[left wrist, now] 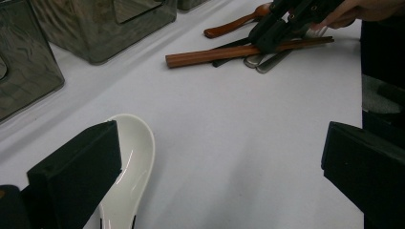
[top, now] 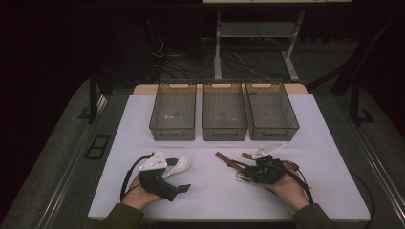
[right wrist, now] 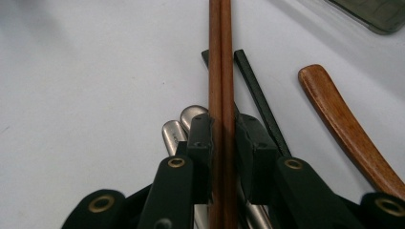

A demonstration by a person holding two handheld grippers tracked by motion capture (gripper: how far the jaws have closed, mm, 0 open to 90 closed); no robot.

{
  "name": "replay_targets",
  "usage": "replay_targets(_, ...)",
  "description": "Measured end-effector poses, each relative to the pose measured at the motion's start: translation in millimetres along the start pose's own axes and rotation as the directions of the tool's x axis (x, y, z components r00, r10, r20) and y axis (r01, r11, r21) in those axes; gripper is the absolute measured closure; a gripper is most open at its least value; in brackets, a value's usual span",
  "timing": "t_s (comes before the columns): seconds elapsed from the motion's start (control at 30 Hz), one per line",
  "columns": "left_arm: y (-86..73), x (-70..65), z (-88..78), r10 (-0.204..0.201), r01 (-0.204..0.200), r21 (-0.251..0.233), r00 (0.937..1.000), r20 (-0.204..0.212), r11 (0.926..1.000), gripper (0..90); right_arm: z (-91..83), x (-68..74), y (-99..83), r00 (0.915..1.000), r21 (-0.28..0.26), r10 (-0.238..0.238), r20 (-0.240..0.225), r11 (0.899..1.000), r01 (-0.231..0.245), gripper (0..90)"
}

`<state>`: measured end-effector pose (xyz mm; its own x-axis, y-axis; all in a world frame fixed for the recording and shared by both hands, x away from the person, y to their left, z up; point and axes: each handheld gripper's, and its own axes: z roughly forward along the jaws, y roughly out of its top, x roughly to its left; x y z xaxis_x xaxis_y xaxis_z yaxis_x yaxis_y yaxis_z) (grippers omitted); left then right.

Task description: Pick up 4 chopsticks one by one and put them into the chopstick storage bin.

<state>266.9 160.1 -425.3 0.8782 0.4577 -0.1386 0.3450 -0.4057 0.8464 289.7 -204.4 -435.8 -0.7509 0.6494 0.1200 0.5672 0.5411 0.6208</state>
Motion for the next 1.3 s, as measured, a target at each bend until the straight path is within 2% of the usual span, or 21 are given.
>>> replay_targets(0.43,0.0,-0.3,-0.4,0.001,-0.001,-0.003,1.0000,0.001,1.0000,0.0,-1.5,0.5,-0.4,0.9989,0.002,-0.046,-0.010,0.999,0.046,77.0)
replay_targets(0.6,0.0,-0.5,-0.3,0.000,0.000,-0.003,1.0000,0.002,1.0000,0.0,-1.0,0.4,-0.9,0.9991,0.001,-0.043,0.000,0.999,0.043,75.7)
replay_targets(0.8,0.1,-0.2,-0.8,0.004,-0.004,-0.003,1.0000,0.002,1.0000,0.0,-6.4,-1.7,-0.4,0.9994,-0.035,-0.025,-0.024,0.999,0.024,70.3)
replay_targets(0.9,0.1,-0.4,-0.8,0.002,-0.001,-0.007,1.0000,0.001,1.0000,0.0,-11.2,-5.0,-0.5,0.9996,-0.054,-0.013,-0.025,0.998,0.012,73.0)
replay_targets(1.07,0.1,-0.4,-0.7,0.002,-0.002,-0.007,1.0000,0.002,1.0000,0.0,-16.3,-10.6,-1.3,0.9997,-0.056,0.001,-0.026,0.998,-0.003,79.2)
replay_targets(1.3,0.1,-0.6,-0.7,0.002,-0.002,-0.007,1.0000,0.001,1.0000,0.0,-12.7,-9.1,-1.5,0.9994,-0.035,-0.020,-0.029,0.999,0.019,81.1)
